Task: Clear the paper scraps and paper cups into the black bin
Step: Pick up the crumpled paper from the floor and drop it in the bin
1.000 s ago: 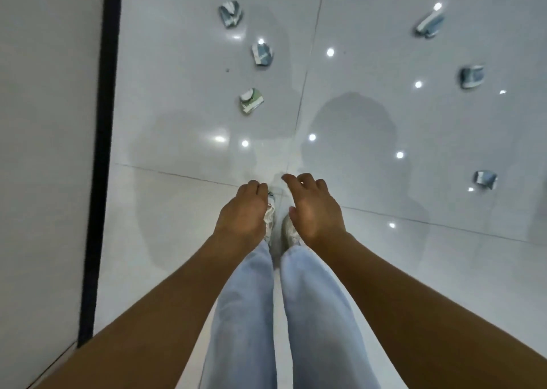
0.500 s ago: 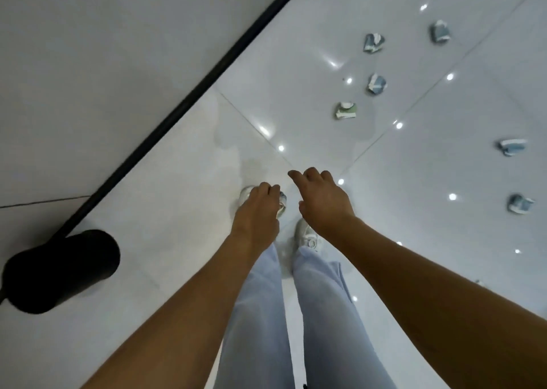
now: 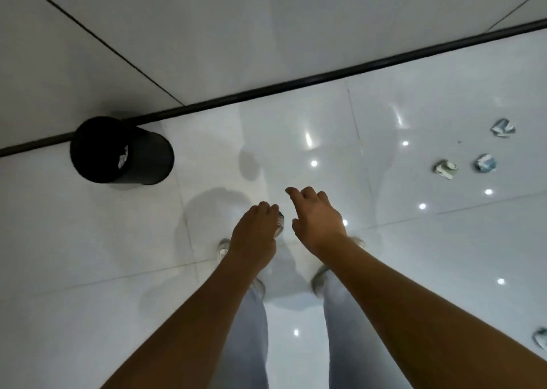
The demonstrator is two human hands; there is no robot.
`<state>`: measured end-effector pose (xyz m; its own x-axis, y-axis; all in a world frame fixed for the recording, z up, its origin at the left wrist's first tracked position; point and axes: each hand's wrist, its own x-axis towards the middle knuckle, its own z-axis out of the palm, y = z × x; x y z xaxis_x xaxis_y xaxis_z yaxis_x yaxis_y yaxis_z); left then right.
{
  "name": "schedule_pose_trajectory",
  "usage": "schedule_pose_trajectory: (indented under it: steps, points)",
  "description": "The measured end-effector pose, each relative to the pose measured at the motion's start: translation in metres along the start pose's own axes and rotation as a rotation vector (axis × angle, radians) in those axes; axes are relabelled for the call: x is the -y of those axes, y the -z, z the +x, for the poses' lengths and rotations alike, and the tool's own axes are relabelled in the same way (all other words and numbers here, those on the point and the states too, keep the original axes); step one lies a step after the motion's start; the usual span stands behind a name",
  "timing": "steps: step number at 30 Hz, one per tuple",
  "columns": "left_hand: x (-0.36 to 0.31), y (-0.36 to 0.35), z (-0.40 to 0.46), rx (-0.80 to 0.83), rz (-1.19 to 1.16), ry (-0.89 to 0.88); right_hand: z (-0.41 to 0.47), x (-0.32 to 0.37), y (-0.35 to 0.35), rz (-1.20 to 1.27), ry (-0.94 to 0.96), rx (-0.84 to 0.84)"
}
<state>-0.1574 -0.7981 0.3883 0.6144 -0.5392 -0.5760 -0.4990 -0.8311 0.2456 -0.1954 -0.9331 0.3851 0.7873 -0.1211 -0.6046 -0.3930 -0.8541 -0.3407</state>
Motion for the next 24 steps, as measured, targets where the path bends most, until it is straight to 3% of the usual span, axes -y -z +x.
schedule_pose_trajectory:
  steps: [13, 24]
  points:
    - [0.262, 0.025, -0.099, -0.021, -0.045, 0.233, 0.058, 0.275, -0.068, -0.134, 0.17, 0.121]
    - [0.364, 0.032, -0.132, -0.145, -0.263, 0.466, 0.11, 0.379, -0.087, -0.291, 0.339, 0.178]
